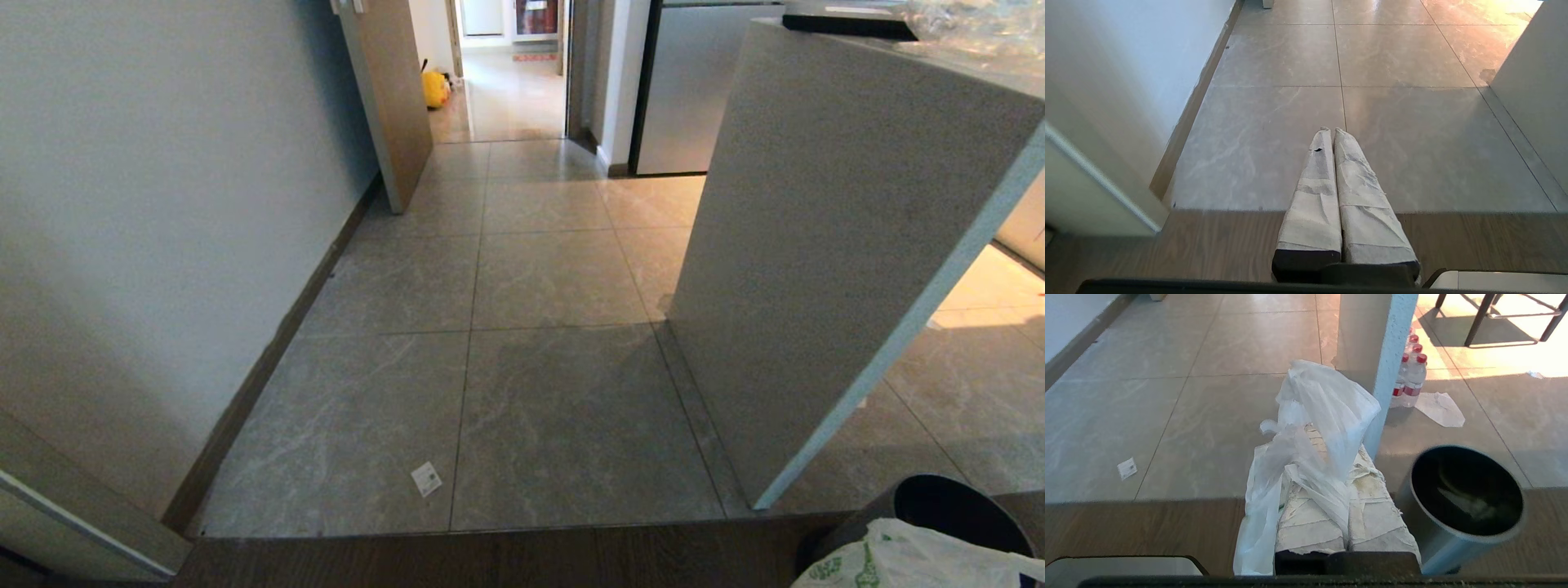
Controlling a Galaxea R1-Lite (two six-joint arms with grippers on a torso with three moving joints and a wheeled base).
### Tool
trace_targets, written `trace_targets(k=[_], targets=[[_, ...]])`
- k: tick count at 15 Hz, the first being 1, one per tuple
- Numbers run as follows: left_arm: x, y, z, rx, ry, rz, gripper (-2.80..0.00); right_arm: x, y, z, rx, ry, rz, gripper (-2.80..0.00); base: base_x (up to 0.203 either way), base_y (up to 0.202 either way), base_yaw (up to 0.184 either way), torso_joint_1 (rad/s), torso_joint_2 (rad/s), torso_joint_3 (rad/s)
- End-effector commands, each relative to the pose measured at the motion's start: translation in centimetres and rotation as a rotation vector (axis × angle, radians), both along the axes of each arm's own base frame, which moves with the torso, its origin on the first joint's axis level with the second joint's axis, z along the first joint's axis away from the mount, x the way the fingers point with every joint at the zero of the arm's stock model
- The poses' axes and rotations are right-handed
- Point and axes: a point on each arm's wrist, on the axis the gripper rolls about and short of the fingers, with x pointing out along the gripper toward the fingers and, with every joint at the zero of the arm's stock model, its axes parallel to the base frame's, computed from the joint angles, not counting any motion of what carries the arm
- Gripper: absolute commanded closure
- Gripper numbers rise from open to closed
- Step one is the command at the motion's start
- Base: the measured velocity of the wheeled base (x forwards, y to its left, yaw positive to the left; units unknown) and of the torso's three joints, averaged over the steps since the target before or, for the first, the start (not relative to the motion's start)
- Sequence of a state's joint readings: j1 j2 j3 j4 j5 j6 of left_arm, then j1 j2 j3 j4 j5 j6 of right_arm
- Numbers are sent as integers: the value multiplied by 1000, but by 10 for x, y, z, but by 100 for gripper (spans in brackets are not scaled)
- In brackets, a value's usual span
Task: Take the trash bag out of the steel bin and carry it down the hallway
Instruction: Put the trash bag at the door
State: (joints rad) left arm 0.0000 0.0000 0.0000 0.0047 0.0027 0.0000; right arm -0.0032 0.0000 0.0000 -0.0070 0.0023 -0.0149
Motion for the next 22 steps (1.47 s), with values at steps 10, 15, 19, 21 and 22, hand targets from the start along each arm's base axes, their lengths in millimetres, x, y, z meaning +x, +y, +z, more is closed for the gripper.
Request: trace_targets(k=[10,15,19,21,22], targets=[[0,0,0,-1,0,0,0,0,0,0,0,1,1,0,190,0,0,1,2,2],[0,0,0,-2,0,0,0,0,0,0,-1,1,1,0,189,0,1,0,2,2],[0,0,0,-2,0,0,0,0,0,0,0,1,1,0,191,0,1,3,2,4],[0,0,0,-2,0,0,0,0,0,0,0,0,1,0,192,0,0,3,3,0],[0,0,0,-2,0,0,0,0,0,0,0,1,1,0,190,0,3,1,-6,1]])
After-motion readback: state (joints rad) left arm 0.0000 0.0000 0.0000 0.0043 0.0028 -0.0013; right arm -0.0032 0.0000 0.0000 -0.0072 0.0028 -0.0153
